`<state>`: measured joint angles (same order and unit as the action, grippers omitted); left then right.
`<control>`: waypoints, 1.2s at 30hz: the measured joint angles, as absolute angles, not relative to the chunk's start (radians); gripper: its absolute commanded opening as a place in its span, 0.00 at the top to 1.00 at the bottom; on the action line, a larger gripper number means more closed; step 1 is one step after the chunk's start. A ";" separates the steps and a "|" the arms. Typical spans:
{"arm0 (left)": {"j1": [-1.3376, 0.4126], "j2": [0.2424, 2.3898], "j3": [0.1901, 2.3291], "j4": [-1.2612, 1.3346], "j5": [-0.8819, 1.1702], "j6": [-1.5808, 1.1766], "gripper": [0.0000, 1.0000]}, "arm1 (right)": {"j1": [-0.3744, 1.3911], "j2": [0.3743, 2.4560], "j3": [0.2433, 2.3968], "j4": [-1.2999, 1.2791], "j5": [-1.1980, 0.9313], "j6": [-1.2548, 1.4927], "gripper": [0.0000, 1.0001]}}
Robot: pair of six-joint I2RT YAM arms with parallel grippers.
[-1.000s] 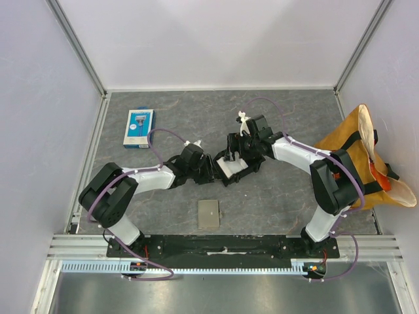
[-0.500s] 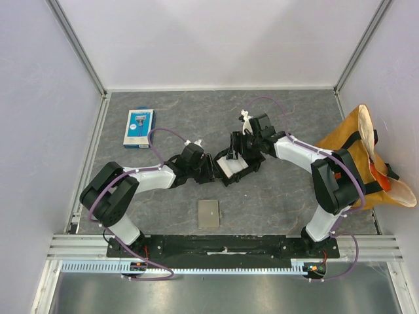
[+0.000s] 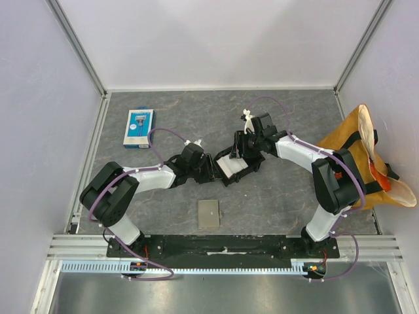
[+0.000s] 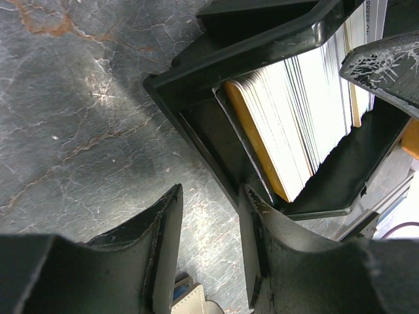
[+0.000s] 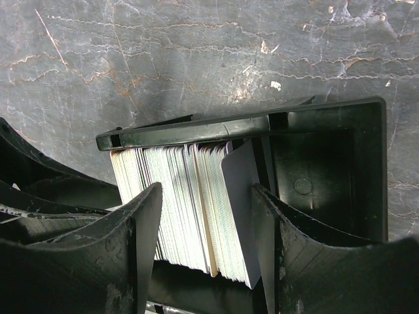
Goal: Put the credit cards into the card holder
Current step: Pick up the credit card from the storage box.
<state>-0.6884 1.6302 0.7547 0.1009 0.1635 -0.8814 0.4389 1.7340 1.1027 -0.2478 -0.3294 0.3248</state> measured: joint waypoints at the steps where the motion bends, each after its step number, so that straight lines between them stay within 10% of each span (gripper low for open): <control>1: -0.688 1.630 0.755 0.101 0.163 -0.881 0.55 | 0.438 1.734 1.103 -0.247 -0.332 0.325 0.37; 25: -0.682 1.641 0.760 0.103 0.182 -0.881 0.55 | 0.398 1.733 1.102 -0.240 -0.363 0.349 0.63; 36: -0.681 1.643 0.763 0.102 0.187 -0.881 0.55 | 0.382 1.733 1.102 -0.231 -0.396 0.356 0.60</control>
<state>-0.6807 1.6432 0.7628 0.1017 0.1867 -0.8814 0.3820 1.7329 1.1015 -0.2306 -0.3962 0.3565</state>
